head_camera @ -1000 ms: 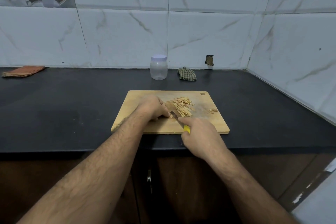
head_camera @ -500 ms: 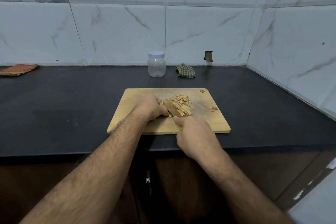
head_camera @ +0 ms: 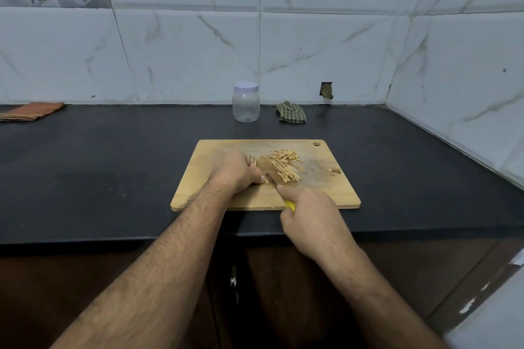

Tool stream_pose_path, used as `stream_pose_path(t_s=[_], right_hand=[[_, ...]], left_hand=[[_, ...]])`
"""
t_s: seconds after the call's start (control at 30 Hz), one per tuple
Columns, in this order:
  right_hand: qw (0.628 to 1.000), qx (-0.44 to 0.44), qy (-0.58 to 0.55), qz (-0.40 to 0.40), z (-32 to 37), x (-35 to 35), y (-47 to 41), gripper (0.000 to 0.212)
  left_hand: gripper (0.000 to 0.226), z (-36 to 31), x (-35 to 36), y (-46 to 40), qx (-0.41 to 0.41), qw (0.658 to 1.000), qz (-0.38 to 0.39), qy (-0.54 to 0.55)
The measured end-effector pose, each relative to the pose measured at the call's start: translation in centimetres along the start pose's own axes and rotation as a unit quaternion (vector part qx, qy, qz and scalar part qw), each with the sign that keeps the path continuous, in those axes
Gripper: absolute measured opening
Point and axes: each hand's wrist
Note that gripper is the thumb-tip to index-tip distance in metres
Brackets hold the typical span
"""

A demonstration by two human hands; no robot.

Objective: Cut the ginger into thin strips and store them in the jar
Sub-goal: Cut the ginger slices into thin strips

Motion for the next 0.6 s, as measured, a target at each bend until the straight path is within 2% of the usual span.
stream_pose_path(t_s=[0.3,0.6], right_hand=[[1.0,-0.005,-0.007,0.013,-0.1,0.3,-0.5,0.051],[0.999,-0.01,0.043,0.026,0.5,0.2,-0.9,0.052]], left_hand=[[0.013,0.1,0.3,0.1,0.007,0.999,-0.022,-0.028],[0.01,0.0,0.2,0.2,0.009,0.999,-0.019,-0.03]])
Point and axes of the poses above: each hand's wrist, its own y-axis away from the middle knuckle, its own x-axis out of the palm, z = x × y, and after that the axes turned 5 degrees about x, right-handed
